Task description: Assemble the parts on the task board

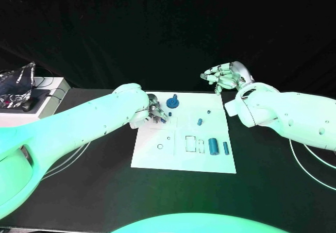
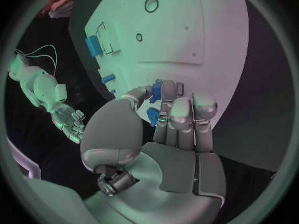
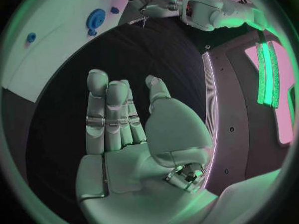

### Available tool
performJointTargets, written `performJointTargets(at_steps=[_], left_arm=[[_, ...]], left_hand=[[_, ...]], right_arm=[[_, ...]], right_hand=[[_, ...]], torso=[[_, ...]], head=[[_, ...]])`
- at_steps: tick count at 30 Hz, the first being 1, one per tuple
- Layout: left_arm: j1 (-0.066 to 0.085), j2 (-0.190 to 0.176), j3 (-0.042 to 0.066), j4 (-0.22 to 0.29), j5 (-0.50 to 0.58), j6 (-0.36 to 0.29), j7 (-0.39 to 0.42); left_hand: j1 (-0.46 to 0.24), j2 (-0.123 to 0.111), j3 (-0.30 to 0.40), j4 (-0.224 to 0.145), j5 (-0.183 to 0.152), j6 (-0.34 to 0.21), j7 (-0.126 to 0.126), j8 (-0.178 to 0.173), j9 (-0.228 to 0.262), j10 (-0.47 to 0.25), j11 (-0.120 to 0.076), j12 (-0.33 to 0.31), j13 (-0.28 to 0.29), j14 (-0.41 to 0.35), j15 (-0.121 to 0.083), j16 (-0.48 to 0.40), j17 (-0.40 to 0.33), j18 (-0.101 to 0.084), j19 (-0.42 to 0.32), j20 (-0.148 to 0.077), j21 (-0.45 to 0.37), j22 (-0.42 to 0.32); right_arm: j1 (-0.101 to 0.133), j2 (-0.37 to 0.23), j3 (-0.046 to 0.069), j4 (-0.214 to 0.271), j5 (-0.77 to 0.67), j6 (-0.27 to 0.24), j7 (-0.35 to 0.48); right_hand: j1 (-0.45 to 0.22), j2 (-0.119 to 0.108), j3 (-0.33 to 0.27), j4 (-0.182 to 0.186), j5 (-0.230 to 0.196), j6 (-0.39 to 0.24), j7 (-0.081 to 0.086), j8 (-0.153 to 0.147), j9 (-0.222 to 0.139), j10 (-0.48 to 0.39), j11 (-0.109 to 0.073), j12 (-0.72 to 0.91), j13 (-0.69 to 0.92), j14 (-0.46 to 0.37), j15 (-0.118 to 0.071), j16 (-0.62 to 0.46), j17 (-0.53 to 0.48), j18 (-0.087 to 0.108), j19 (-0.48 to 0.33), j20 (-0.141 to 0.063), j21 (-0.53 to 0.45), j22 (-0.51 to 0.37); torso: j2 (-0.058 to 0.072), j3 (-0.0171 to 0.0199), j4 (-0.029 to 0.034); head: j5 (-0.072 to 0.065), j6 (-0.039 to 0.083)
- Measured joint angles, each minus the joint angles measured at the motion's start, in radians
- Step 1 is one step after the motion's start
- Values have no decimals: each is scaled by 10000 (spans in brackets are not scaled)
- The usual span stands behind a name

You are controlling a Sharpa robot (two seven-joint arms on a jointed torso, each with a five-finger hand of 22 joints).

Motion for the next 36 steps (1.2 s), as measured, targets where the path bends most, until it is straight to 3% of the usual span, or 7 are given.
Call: performJointTargets(at_steps=[36], left_arm=[[-3,-2,-16,34,-116,194,78]], left_hand=[[150,-37,30,30,-16,-53,53,-11,25,-4,41,0,9,-1,1,-38,68,0,-1,0,0,0]], right_arm=[[0,-17,0,22,-23,72,-17]], right_hand=[[0,0,0,0,0,15,-15,0,1,1,1,1,2,0,0,0,2,0,-1,1,1,-5]], torso=[[-6,-5,7]], head=[[-36,-80]])
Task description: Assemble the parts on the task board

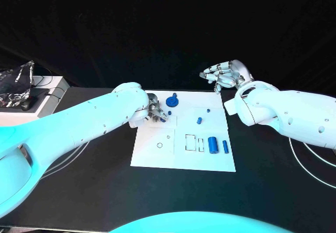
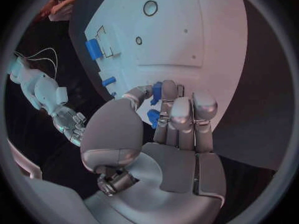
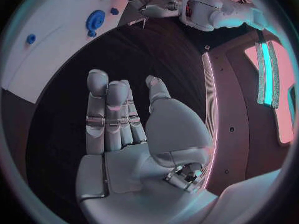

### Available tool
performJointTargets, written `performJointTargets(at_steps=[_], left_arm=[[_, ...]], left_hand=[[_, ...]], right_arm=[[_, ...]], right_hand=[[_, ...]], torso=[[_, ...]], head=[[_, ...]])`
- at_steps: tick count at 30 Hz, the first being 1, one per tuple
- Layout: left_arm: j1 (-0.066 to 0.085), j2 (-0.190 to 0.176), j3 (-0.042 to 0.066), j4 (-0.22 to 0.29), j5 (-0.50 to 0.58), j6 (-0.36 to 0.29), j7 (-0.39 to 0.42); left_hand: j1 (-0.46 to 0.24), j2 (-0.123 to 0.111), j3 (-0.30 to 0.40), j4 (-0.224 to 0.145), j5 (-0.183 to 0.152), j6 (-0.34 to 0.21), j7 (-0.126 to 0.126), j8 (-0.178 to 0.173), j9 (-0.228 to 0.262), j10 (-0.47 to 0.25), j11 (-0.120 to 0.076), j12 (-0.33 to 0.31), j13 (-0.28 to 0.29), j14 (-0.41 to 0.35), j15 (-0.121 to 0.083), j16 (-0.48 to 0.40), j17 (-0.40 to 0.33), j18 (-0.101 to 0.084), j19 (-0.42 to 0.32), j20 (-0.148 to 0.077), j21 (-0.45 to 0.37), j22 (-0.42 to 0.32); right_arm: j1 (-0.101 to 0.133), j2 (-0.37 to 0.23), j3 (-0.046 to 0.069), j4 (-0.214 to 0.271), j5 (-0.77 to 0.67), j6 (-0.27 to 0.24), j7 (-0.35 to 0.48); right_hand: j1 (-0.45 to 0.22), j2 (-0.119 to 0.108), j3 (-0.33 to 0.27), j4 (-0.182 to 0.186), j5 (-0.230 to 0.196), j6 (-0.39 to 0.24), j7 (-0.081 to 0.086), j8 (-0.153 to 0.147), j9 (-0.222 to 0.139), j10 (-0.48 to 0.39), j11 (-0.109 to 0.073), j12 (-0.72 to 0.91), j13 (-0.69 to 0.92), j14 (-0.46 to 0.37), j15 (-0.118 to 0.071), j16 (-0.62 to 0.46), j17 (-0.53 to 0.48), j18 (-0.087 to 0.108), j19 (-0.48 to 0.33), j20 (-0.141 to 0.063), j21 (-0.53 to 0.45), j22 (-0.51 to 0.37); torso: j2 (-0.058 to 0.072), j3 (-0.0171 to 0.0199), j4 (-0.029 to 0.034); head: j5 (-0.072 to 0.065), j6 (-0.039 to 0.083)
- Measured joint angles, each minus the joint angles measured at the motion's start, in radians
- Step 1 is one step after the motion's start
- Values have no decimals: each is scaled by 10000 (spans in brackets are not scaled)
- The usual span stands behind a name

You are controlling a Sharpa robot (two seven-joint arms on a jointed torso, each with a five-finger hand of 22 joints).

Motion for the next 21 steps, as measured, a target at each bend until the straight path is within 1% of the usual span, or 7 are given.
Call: performJointTargets(at_steps=[8,11,14,16,21], left_arm=[[0,114,-26,-153,-148,32,8],[5,140,-34,-184,-236,39,22],[9,160,-46,-196,-318,56,43],[11,169,-52,-201,-367,62,57],[12,188,-61,-198,-463,72,75]], left_hand=[[-1,0,2,2,-4,-2,1,-9,30,-11,18,0,-1,0,0,0,0,1,0,0,0,0],[-1,0,29,29,-4,-2,1,-8,49,-16,13,0,-2,0,0,0,-1,1,0,0,0,0],[-2,-1,29,29,-4,-2,1,-7,46,-35,-6,0,-2,0,0,0,16,1,0,0,0,0],[-3,-2,29,29,-9,-2,1,-7,33,-37,-7,0,-2,0,0,0,17,0,0,0,0,0],[25,-36,28,28,-12,5,-5,-7,19,-38,-7,0,-2,0,0,0,29,1,0,0,4,0]], right_arm=[[0,-3,0,5,-5,2,-2],[0,-13,0,24,-7,3,-3],[0,-27,0,39,-12,3,-6],[0,-34,0,42,-17,3,-8],[0,-27,0,45,-26,3,-11]], right_hand=[[0,0,0,0,0,1,-1,0,0,0,0,0,1,0,0,0,0,-1,0,0,0,-1],[0,0,0,0,0,1,-1,0,0,0,0,0,0,0,0,0,0,0,0,0,0,-1],[0,0,0,0,0,3,2,0,-4,0,0,0,-5,0,0,0,0,-1,0,0,0,-1],[0,0,0,0,0,39,33,0,-17,3,3,0,-24,0,0,0,0,-1,0,0,0,-1],[0,0,0,0,0,44,29,0,-17,4,4,0,-23,0,0,0,0,-1,0,0,0,-2]], torso=[[10,1,-6],[16,8,-9],[17,8,-9],[16,13,-10],[12,13,-6]], head=[[7,-13],[7,-23],[-8,-46],[-14,-52],[-32,-61]])
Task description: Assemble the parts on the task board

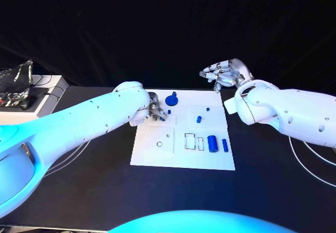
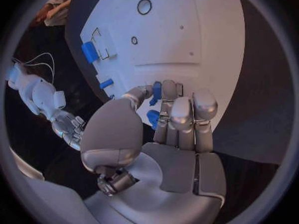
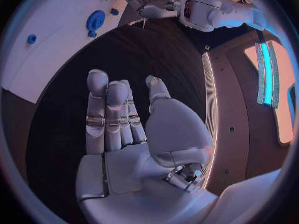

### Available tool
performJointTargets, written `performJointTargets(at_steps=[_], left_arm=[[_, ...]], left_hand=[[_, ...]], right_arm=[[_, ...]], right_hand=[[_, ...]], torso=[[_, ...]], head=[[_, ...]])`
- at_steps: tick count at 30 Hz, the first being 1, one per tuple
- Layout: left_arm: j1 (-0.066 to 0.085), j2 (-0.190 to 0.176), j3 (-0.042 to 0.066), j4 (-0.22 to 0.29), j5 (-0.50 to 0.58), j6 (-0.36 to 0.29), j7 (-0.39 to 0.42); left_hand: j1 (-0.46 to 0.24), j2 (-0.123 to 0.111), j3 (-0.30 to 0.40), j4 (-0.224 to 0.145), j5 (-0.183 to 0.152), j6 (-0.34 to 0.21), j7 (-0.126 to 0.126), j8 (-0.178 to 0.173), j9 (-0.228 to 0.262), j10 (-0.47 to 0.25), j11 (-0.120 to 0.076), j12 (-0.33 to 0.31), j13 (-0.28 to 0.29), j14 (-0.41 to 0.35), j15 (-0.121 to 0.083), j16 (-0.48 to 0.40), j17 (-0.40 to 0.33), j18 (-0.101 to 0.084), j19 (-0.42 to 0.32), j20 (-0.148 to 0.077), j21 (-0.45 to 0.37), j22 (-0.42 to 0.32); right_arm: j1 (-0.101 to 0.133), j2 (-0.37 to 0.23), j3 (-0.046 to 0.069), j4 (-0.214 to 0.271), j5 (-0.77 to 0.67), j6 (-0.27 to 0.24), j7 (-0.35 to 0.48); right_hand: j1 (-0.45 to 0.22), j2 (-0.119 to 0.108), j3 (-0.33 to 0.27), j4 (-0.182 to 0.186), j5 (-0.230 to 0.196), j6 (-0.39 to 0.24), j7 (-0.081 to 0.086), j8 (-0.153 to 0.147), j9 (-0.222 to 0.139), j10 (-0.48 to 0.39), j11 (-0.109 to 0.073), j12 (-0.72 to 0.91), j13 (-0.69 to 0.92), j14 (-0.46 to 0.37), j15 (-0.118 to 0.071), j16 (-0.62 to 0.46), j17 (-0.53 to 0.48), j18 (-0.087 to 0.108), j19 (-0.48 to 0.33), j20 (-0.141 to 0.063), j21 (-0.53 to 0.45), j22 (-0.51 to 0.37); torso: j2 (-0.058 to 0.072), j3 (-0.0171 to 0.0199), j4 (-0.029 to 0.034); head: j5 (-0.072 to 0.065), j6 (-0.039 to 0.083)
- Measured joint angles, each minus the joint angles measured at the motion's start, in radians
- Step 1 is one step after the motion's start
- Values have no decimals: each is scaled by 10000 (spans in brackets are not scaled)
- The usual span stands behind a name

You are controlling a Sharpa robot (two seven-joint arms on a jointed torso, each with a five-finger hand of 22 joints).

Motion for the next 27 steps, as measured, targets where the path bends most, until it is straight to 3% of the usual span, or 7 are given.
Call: performJointTargets(at_steps=[11,18,27], left_arm=[[16,64,-21,-23,-134,62,-5],[50,108,-92,-57,-148,74,-12],[61,136,-139,-78,-141,4,-12]], left_hand=[[23,-21,0,0,-5,32,-32,-1,-3,0,2,0,-1,0,0,0,36,-1,0,0,36,0],[26,-18,-87,-87,-5,74,-74,10,-20,47,-40,0,1,35,36,0,116,-1,37,37,35,0],[-80,90,-171,-171,-23,144,-143,28,-34,99,-56,0,29,74,-1,23,169,-1,36,36,81,0]], right_arm=[[0,40,0,-10,-12,4,-3],[0,45,0,-10,-18,7,-4],[0,55,0,-14,-22,12,-5]], right_hand=[[0,0,0,0,0,-24,24,0,1,0,0,0,0,0,0,0,-9,1,0,0,0,-1],[0,0,0,0,0,-24,23,0,1,0,1,0,1,0,0,0,-8,0,0,0,0,7],[0,0,0,0,0,-24,22,0,1,1,1,0,2,0,0,0,-8,0,0,0,0,6]], torso=[[-8,6,2],[-7,1,2],[-6,-5,12]], head=[[-7,-16],[-31,-26],[-54,-45]])
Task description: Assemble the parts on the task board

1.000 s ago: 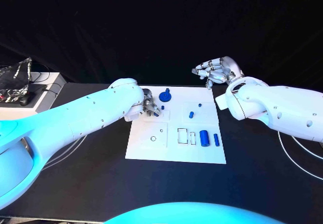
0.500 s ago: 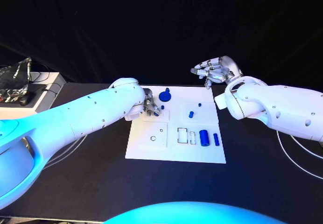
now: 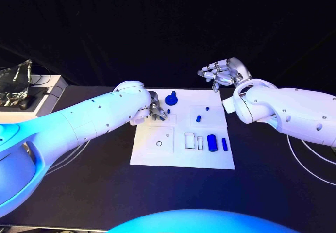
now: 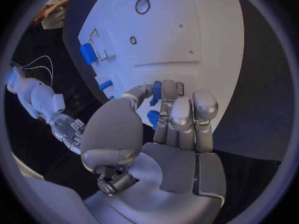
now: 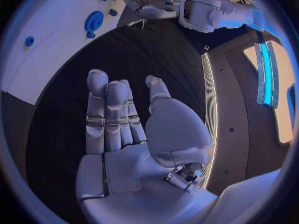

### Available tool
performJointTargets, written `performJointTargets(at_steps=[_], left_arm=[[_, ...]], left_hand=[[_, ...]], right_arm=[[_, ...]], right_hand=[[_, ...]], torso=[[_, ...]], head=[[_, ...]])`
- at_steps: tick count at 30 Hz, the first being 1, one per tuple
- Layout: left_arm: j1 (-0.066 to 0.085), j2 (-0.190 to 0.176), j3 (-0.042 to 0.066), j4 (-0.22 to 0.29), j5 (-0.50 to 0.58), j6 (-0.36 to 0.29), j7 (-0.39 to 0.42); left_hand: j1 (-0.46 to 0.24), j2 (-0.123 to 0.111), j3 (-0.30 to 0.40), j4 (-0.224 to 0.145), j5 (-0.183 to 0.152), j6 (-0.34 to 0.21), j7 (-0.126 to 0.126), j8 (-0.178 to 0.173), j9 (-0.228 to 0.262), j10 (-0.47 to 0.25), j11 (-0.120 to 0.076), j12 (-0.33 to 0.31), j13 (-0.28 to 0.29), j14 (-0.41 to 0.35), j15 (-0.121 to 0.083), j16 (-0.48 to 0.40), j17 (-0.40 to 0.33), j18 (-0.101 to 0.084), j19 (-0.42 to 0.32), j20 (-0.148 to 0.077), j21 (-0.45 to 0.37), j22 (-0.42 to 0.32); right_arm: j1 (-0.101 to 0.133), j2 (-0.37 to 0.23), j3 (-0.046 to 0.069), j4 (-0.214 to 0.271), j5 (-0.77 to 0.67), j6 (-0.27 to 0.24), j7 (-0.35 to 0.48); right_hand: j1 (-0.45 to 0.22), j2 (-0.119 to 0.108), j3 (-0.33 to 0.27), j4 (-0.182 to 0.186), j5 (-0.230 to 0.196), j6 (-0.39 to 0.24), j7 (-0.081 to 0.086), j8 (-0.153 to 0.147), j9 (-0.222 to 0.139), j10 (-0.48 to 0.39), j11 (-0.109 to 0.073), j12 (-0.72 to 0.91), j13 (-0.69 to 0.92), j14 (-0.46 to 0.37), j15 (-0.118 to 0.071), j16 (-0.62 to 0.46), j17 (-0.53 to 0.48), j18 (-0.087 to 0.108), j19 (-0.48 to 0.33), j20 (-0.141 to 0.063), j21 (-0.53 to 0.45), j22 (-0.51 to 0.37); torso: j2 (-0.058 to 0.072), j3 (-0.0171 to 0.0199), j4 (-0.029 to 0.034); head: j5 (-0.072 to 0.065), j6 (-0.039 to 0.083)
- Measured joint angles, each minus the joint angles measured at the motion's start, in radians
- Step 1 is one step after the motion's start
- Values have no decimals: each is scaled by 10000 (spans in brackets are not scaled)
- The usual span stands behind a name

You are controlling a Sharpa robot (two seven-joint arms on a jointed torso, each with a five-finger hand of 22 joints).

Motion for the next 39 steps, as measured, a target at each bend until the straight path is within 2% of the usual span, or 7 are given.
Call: performJointTargets(at_steps=[5,12,19,28,39], left_arm=[[-1,11,-13,-6,16,-74,2],[-11,21,-25,-12,26,-183,2],[-48,47,-51,-14,34,-223,-6],[-55,51,-55,-9,11,-242,-31],[-56,54,-55,-9,-14,-244,-68]], left_hand=[[-53,52,-162,-162,-54,22,-20,62,-20,5,5,0,4,0,0,16,21,0,0,0,0,0],[-93,93,-162,-163,-63,89,-54,152,16,20,17,0,-56,34,-34,65,73,1,0,0,100,0],[-105,105,-165,-165,-122,107,-70,288,329,94,22,1,-374,37,-36,113,119,0,74,-1,189,0],[-158,158,-62,-62,-36,107,-70,304,537,124,52,167,-751,69,-66,172,133,0,182,-37,428,0],[-197,197,-36,-36,3,107,-70,303,657,127,55,262,-871,69,-65,210,96,1,218,-2,496,0]], right_arm=[[0,9,0,-5,-2,3,0],[0,21,0,-11,-5,8,0],[0,27,0,-11,-12,14,-4],[0,21,0,-7,-21,21,-8],[0,15,0,-5,-29,27,-12]], right_hand=[[0,0,0,0,0,1,-1,0,0,0,0,0,0,0,0,0,0,1,0,0,0,-1],[0,0,0,0,0,5,-5,0,0,0,0,0,1,0,0,0,0,0,0,0,0,-2],[0,0,0,0,0,7,-8,0,1,0,0,0,1,0,0,0,1,0,0,0,0,-2],[0,0,0,0,0,10,-11,0,1,0,0,0,1,0,0,0,1,0,0,0,0,-3],[0,0,0,0,0,15,-17,0,2,0,0,0,2,0,0,0,1,-1,0,0,0,-5]], torso=[[0,-1,2],[-1,-7,5],[-3,-7,3],[-10,-2,1],[-11,4,-6]], head=[[-3,-10],[-4,-17],[-4,-31],[3,-63],[-11,-42]])
